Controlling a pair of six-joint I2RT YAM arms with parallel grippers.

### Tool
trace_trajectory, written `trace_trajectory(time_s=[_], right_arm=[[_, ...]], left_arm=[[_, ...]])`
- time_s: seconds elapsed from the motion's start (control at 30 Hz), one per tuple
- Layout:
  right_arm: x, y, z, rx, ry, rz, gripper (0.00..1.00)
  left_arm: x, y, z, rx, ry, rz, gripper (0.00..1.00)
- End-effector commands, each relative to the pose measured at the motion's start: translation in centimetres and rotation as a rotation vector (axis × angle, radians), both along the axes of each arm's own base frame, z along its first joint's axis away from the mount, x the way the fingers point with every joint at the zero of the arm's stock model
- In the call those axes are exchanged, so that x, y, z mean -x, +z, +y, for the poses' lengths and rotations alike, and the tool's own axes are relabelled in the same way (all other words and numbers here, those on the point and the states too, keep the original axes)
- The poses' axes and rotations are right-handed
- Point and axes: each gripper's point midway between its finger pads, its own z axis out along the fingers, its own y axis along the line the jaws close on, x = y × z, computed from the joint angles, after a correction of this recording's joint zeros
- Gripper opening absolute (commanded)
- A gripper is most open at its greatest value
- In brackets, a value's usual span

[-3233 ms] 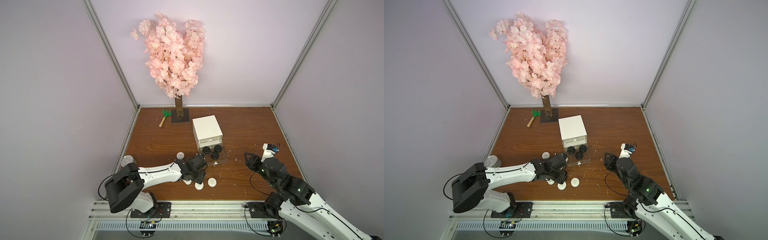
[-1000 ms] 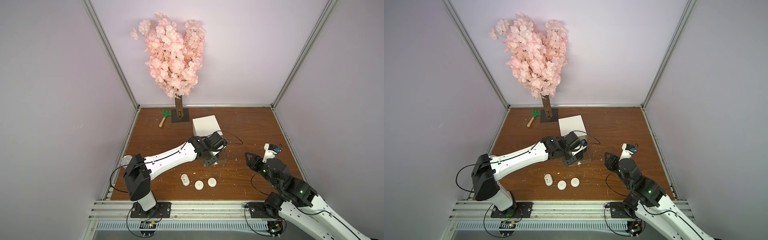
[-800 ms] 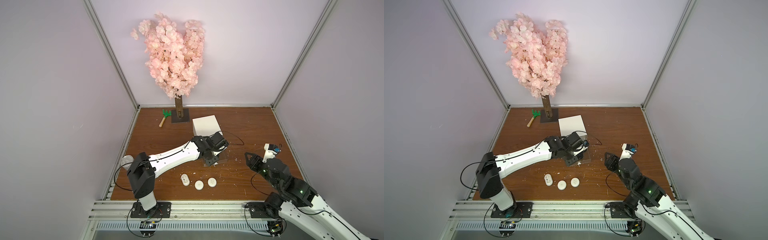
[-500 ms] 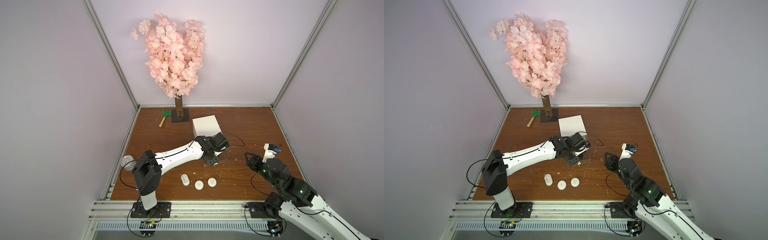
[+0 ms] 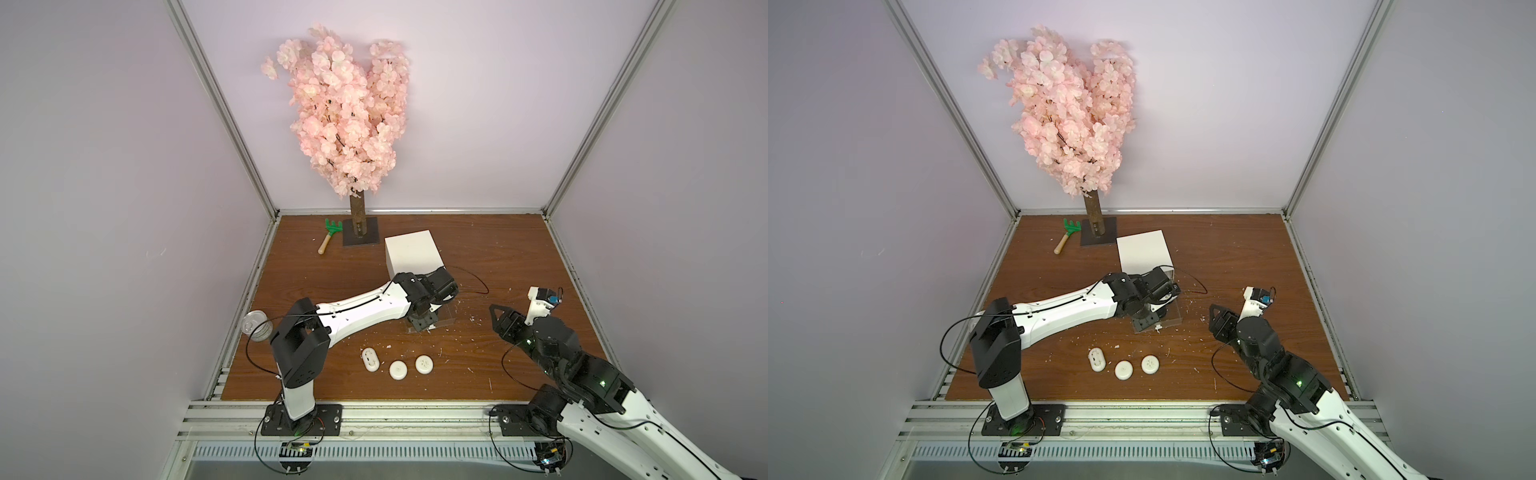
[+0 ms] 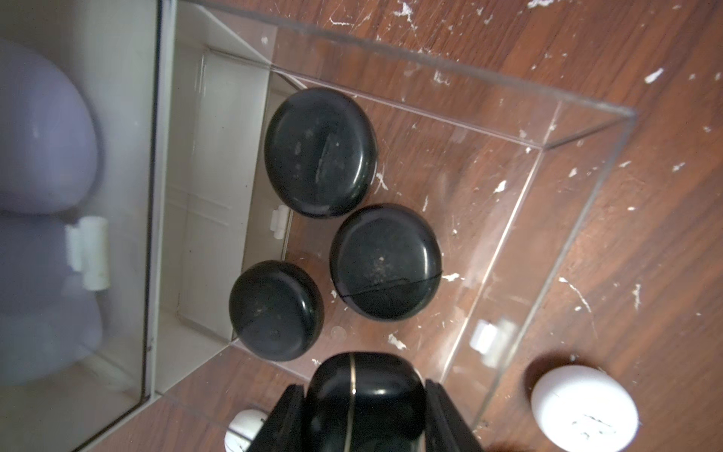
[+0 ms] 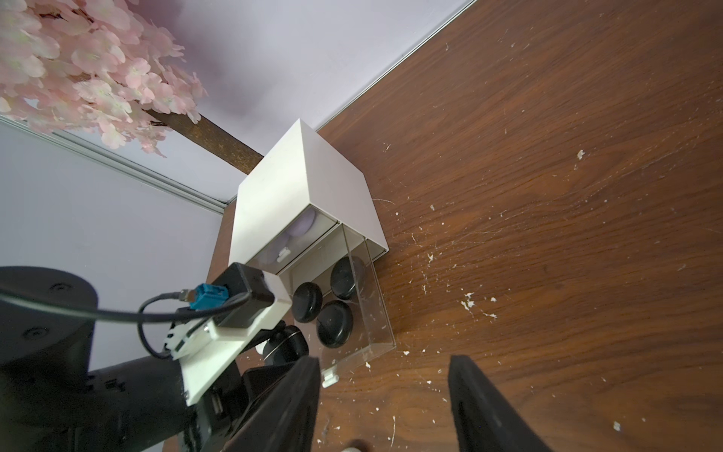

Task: Put the bluetooth earphones in the drawer according to color
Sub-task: Place the bluetooth earphone in the drawer.

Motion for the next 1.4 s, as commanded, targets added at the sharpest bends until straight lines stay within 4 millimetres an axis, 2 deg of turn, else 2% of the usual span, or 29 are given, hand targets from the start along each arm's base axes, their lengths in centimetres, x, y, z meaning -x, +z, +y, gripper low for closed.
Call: trace_trajectory(time_s=[0.0, 0.47, 0.73, 1.1, 1.13, 1.27, 1.37], right_arm=[[-0.2, 1.4, -0.2, -0.009, -0.007, -0.039, 0.6], [-0.4, 0.9, -0.2, 0.002, -0.008, -0.03, 0.61], [-0.3, 0.9, -0.3, -0.003, -0.011, -0.033, 0.61], [-0.3, 1.2, -0.4, -0.007, -0.012, -0.036, 0.62], [-0.2, 1.2, -0.4, -0.009, -0.012, -0.037, 0.62], [-0.2, 1.6, -0.4, -0.016, -0.011, -0.041, 0.62], [-0.1, 1.8, -0.3, -0.026, -0.003, -0.044, 0.62]], left_arm=[[-0.7, -0.2, 0.1, -0.014, 0.011, 0.0, 0.45], [-0.9, -1.3, 0.3, -0.028, 0.016, 0.028, 0.48], [-1.0, -1.4, 0.4, -0.03, 0.021, 0.032, 0.55], [-1.3, -0.8, 0.6, -0.026, 0.029, 0.013, 0.58], [-1.4, -0.6, 0.7, -0.024, 0.032, 0.005, 0.58], [-2.7, 3.5, -0.1, 0.05, 0.059, -0.083, 0.61], [-3.8, 7.9, 0.1, 0.12, 0.109, -0.187, 0.64]])
